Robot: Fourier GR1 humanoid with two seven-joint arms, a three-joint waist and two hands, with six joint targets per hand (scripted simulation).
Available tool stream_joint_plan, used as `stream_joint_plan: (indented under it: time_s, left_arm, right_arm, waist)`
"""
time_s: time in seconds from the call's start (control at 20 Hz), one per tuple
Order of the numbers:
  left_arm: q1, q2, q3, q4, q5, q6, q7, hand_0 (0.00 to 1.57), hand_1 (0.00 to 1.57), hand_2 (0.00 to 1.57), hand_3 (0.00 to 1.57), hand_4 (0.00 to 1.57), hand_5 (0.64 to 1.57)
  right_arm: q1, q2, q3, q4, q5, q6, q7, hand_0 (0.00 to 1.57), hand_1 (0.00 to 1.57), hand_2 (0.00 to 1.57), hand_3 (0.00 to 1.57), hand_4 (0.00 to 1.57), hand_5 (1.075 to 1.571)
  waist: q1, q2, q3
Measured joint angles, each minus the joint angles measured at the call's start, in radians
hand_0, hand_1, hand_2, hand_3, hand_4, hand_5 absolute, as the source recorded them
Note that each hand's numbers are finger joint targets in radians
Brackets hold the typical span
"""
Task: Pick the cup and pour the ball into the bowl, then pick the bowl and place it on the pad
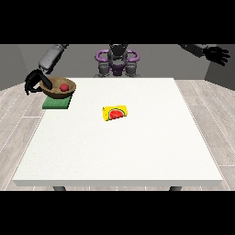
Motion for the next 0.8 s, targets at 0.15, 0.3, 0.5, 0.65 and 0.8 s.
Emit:
stream_joint_plan:
  time_s: [0.15,0.3,0.5,0.65,0.8]
  left_arm:
    - [0.008,0.013,0.008,-0.002,0.007,-0.013,-0.014,0.00,0.00,0.00,0.00,1.17,1.549]
    - [0.007,0.011,0.000,-0.008,0.005,-0.011,-0.010,0.00,0.00,0.00,0.00,1.18,1.549]
    - [0.004,-0.005,-0.026,-0.034,-0.004,0.010,0.025,0.00,0.00,0.00,0.00,1.01,1.569]
    - [0.003,-0.090,-0.103,-0.124,-0.019,0.051,0.104,0.00,0.00,0.00,0.00,0.90,1.559]
    - [0.014,-0.150,-0.161,-0.147,-0.046,0.092,0.169,0.00,0.00,0.00,0.00,0.90,1.559]
  right_arm:
    - [0.004,-0.025,-0.019,0.042,-0.010,0.020,-0.014,0.42,0.42,0.56,0.92,0.00,1.518]
    - [-0.015,-0.027,-0.018,0.068,-0.013,0.038,-0.011,0.00,0.00,0.36,0.44,0.00,1.412]
    - [-0.046,-0.043,-0.014,0.093,-0.014,0.065,0.018,0.00,0.00,0.00,0.00,0.00,1.361]
    - [-0.051,-0.050,0.004,0.118,0.004,0.075,0.050,0.00,0.00,0.00,0.00,0.00,1.356]
    - [-0.085,-0.044,0.034,0.099,0.012,0.114,0.111,0.00,0.00,0.00,0.00,0.48,1.434]
  waist:
    - [0.006,0.018,0.0004]
    - [0.010,0.015,0.0006]
    - [0.010,-0.018,0.0004]
    - [0.015,-0.098,0.0017]
    - [0.001,-0.200,0.0006]
